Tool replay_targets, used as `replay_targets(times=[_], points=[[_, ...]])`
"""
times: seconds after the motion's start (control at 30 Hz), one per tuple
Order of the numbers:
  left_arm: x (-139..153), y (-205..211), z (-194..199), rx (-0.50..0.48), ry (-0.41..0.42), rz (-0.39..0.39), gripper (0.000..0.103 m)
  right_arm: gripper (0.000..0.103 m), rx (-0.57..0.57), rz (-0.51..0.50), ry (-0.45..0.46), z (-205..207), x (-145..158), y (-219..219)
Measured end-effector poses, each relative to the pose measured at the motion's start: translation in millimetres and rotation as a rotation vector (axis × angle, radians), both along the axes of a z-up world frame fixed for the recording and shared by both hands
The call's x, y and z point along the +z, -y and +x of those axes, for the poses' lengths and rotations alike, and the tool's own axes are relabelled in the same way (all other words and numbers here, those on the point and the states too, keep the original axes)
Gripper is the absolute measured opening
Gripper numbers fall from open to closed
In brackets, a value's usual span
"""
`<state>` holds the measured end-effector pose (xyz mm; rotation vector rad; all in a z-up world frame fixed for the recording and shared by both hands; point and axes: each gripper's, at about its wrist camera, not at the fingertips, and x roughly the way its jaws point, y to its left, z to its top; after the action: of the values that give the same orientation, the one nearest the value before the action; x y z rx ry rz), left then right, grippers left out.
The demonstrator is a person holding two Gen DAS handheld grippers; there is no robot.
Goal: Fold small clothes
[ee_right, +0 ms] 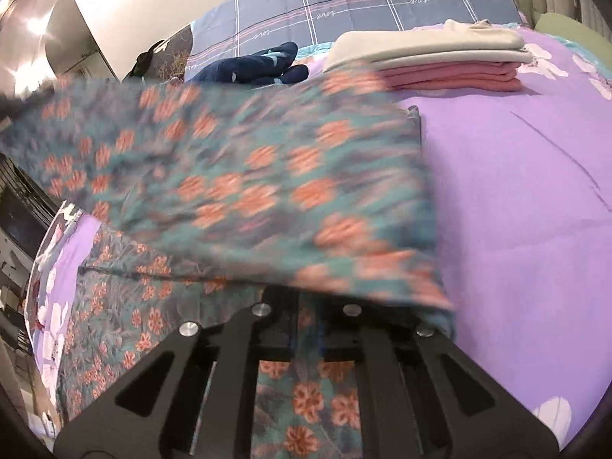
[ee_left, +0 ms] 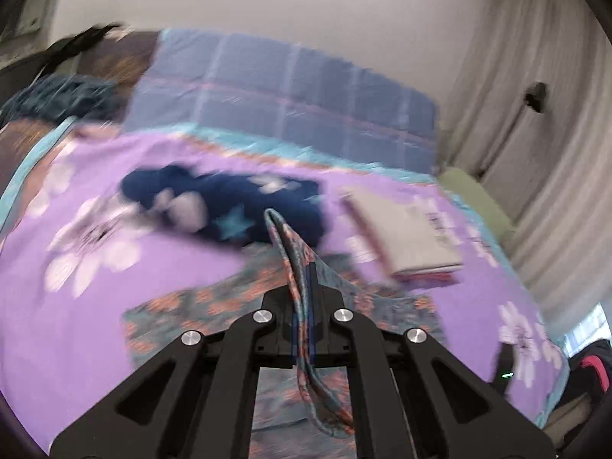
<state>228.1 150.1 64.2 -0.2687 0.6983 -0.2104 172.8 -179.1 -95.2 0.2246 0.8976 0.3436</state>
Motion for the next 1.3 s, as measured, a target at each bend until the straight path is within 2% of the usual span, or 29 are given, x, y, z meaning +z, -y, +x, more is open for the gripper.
replay_targets(times=[0.1,0.2,0.3,0.33,0.37,0.43,0.53,0.6,0.63,0.67,0.7,0.8,0.87,0.9,0.97,1.03,1.07,1.1,1.13,1.2,1.23,1.3], points=[[-43,-36,5,0.057,-0.099,0.030,0.003,0.007,0.010,-0.014,-0.001,0,-2,-2],[-90,-64,9,0.107,-0.200,0.022,0.004,0.007,0.009,-0.019,-0.003,1,-2,-2],[-125,-86,4,0.143,-0.266,-0.021,0.004,0.013,0.028,-0.041,0.004,-3,0,-8],[-133,-90,1,0.151,-0.279,-0.028,0.004,0.020,0.039,-0.048,0.008,-6,1,-10],[-138,-92,-3,0.155,-0.282,-0.028,0.004,0.029,0.059,-0.059,0.016,-10,3,-13],[-143,-95,-10,0.164,-0.282,-0.013,0.004,0.041,0.101,-0.081,0.024,-18,8,-17],[-144,-102,-17,0.173,-0.275,-0.007,0.004,0.043,0.193,-0.028,0.015,-27,22,-19],[-136,-101,-18,0.170,-0.255,0.009,0.008,0.043,0.218,0.057,0.033,-27,43,-8],[-132,-99,-19,0.162,-0.241,0.015,0.018,0.043,0.201,0.074,0.052,-24,52,-3],[-128,-95,-19,0.155,-0.229,0.023,0.031,0.045,0.164,0.086,0.080,-19,63,7],[-126,-91,-19,0.149,-0.218,0.038,0.038,0.046,0.115,0.078,0.103,-10,72,17],[-130,-71,-12,0.112,-0.220,0.124,0.040,0.047,-0.018,-0.003,0.076,27,74,36],[-147,-56,-5,0.117,-0.272,0.224,0.040,0.046,-0.137,-0.030,-0.026,66,57,51],[-155,-47,-3,0.120,-0.261,0.290,0.042,0.046,-0.166,-0.026,-0.066,79,47,57],[-161,-30,-8,0.118,-0.183,0.428,0.048,0.046,-0.183,0.005,-0.128,100,29,61],[-162,-19,-9,0.129,-0.172,0.516,0.048,0.049,-0.169,0.019,-0.158,112,15,56],[-162,-16,-9,0.131,-0.172,0.543,0.048,0.044,-0.170,-0.017,-0.131,113,14,49],[-163,-16,-9,0.132,-0.170,0.553,0.048,0.032,-0.156,-0.057,-0.095,114,17,41],[-163,-17,-9,0.132,-0.169,0.551,0.048,0.006,-0.123,-0.086,-0.067,114,20,34],[-162,-23,-9,0.135,-0.169,0.526,0.050,0.002,-0.176,-0.193,0.027,106,32,30],[-162,-27,-10,0.138,-0.169,0.505,0.051,0.002,-0.173,-0.211,0.046,107,33,31],[-162,-34,-9,0.151,-0.173,0.473,0.058,0.002,-0.166,-0.226,-0.012,116,13,37]])
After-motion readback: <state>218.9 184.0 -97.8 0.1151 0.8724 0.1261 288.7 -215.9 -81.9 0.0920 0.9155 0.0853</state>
